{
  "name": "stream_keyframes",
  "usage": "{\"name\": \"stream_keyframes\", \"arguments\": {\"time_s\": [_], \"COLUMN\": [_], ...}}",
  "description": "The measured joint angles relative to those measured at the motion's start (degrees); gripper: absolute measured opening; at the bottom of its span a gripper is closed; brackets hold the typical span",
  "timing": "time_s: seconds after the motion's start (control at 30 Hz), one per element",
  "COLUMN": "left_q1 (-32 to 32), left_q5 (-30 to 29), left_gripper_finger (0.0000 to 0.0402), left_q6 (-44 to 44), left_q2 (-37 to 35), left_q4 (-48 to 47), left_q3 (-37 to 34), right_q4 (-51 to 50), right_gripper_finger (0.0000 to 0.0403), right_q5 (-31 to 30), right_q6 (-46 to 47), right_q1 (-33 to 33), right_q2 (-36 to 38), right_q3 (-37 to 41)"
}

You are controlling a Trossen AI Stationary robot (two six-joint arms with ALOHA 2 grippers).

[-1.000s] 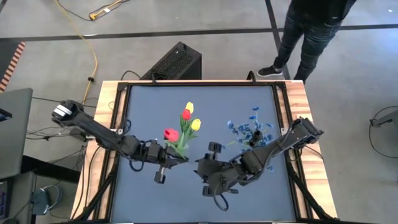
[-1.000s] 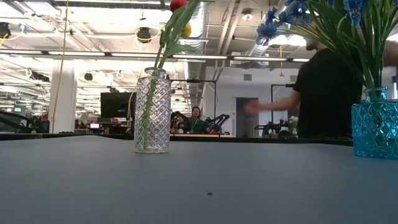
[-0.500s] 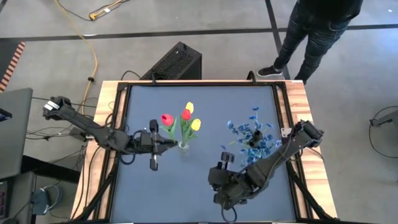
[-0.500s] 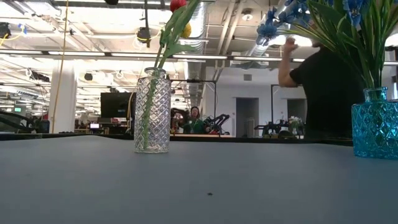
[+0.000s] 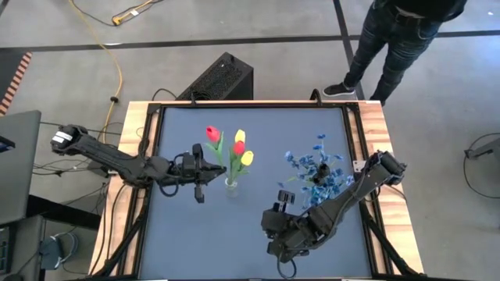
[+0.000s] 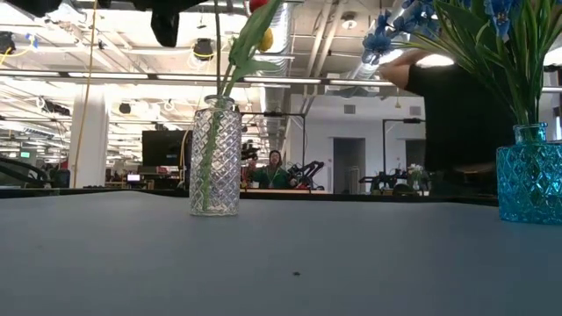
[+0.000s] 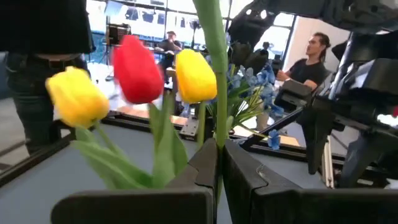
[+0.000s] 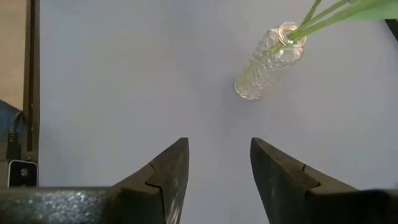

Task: Sort flowers into vase by color
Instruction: Put the red flower into the transparent vase

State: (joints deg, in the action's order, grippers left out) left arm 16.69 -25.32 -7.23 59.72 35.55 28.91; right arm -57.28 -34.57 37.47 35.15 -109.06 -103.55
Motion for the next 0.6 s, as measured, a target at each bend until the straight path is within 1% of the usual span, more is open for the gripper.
{"name": "stream_keyframes", "arguments": {"time_s": [0.37, 0.6], "left_q1": [-0.03, -0.02], "left_q5": [-0.66, -1.22], "left_gripper_finger": [0.0000, 0.0000], "left_q6": [0.43, -1.61], "left_q2": [-1.73, -1.53], "left_q4": [-0.19, -4.43], "left_q3": [-0.09, -0.09], "right_q4": [-0.20, -0.20], "right_gripper_finger": [0.0196, 0.0196], "right_q5": [0.00, 0.02], "right_q6": [-0.42, -0.42], "right_q1": [0.02, 0.02], "right_q2": [0.00, 0.00], "right_q3": [0.00, 0.00]}}
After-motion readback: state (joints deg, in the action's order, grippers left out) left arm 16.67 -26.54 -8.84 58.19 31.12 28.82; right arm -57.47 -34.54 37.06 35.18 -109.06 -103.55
